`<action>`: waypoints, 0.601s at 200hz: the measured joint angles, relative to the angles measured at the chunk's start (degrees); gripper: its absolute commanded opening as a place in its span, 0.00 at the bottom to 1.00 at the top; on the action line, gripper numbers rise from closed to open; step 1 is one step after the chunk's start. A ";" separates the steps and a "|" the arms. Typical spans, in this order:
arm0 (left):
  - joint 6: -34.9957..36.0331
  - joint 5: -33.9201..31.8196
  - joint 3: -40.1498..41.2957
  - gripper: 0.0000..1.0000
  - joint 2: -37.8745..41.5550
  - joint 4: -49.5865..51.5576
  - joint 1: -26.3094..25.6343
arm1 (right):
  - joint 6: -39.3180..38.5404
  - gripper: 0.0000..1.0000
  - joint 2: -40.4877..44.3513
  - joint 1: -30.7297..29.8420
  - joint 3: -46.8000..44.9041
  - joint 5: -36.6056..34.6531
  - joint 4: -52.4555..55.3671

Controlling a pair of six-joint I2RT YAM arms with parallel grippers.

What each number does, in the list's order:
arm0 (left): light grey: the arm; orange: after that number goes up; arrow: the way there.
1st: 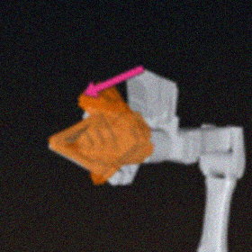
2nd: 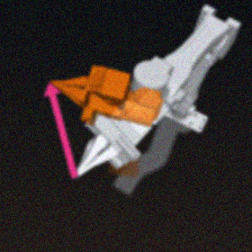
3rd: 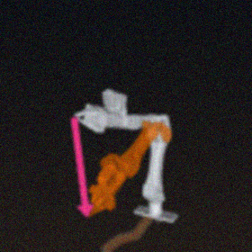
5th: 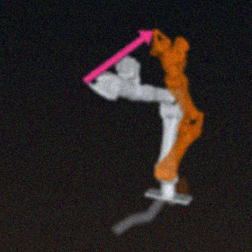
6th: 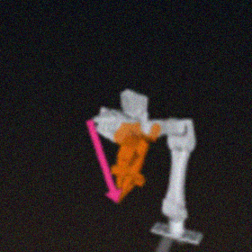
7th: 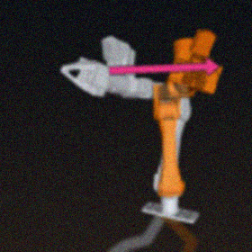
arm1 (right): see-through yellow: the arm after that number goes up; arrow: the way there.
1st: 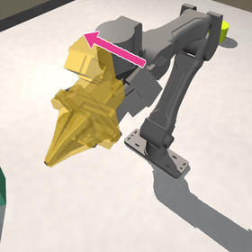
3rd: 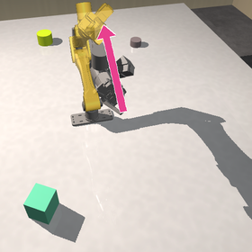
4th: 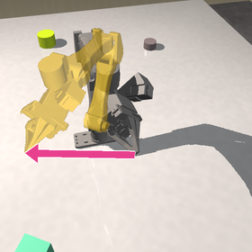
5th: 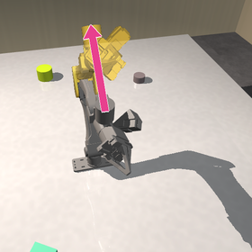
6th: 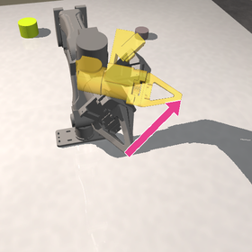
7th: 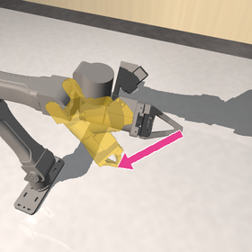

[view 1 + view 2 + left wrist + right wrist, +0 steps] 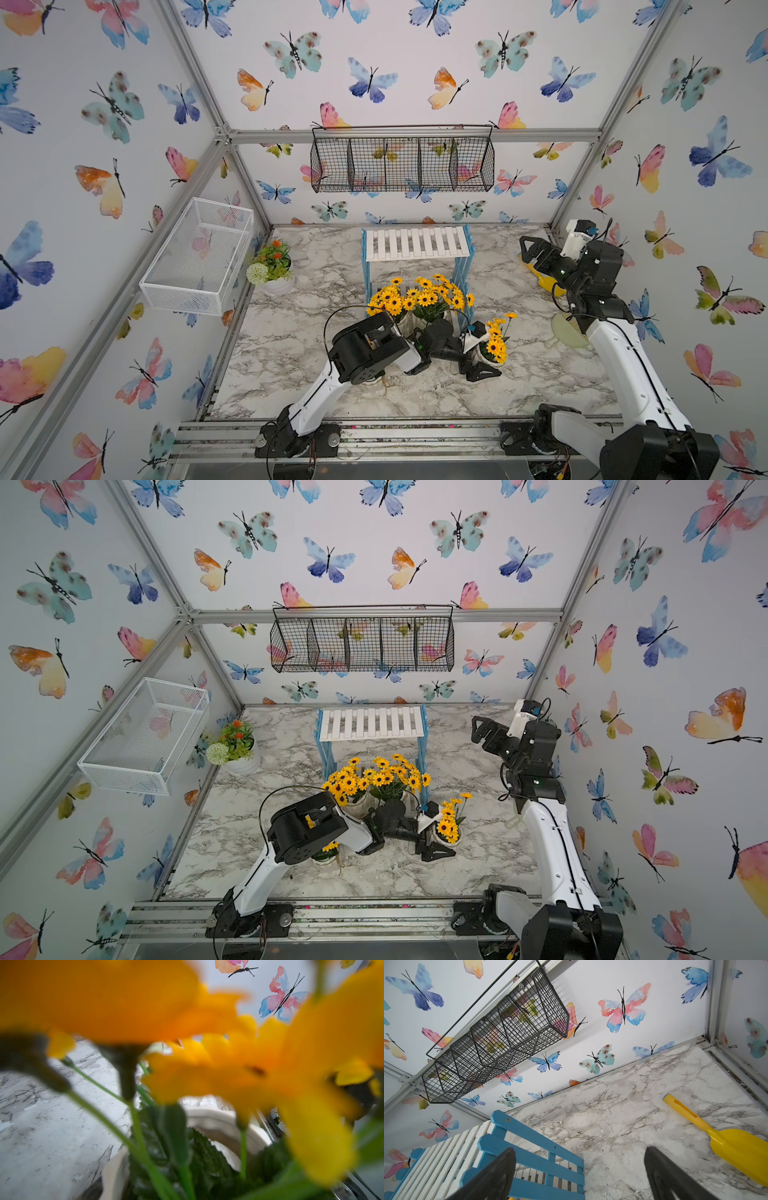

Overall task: Take the sunflower pots off the shelves
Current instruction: Place the sunflower pot at the center of the board.

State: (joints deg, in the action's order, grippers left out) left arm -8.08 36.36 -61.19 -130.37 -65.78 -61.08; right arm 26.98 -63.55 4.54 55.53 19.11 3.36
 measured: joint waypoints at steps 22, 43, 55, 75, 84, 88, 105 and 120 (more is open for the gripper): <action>0.15 0.11 -0.02 0.81 0.00 0.00 0.00 | 0.02 0.99 0.00 0.00 0.00 0.07 -0.04; 0.31 0.61 -0.02 0.96 0.00 0.02 0.00 | 0.02 0.99 0.00 0.00 0.00 0.20 -0.07; 0.35 0.83 -0.02 0.99 0.00 0.04 0.00 | 0.02 0.99 0.00 0.00 0.00 0.22 -0.07; 0.52 1.25 -0.17 1.00 0.00 -0.31 0.00 | 0.02 0.99 0.00 0.00 0.00 0.26 -0.07; 0.57 1.44 -0.20 1.00 0.00 -0.44 -0.02 | 0.02 0.99 0.00 0.00 0.00 0.33 -0.09; 0.57 1.51 -0.22 0.99 0.00 -0.57 -0.02 | 0.02 0.99 0.00 0.00 0.00 0.35 -0.09; 0.59 1.66 -0.22 0.99 0.00 -0.87 0.00 | 0.02 0.99 0.00 0.00 0.00 0.39 -0.13; 0.61 1.79 -0.22 0.98 0.00 -0.90 0.00 | 0.02 0.99 0.00 0.00 0.00 0.39 -0.22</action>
State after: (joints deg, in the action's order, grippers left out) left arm -7.46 38.15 -61.41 -130.37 -66.67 -61.08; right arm 27.00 -63.55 4.54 55.53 19.51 3.14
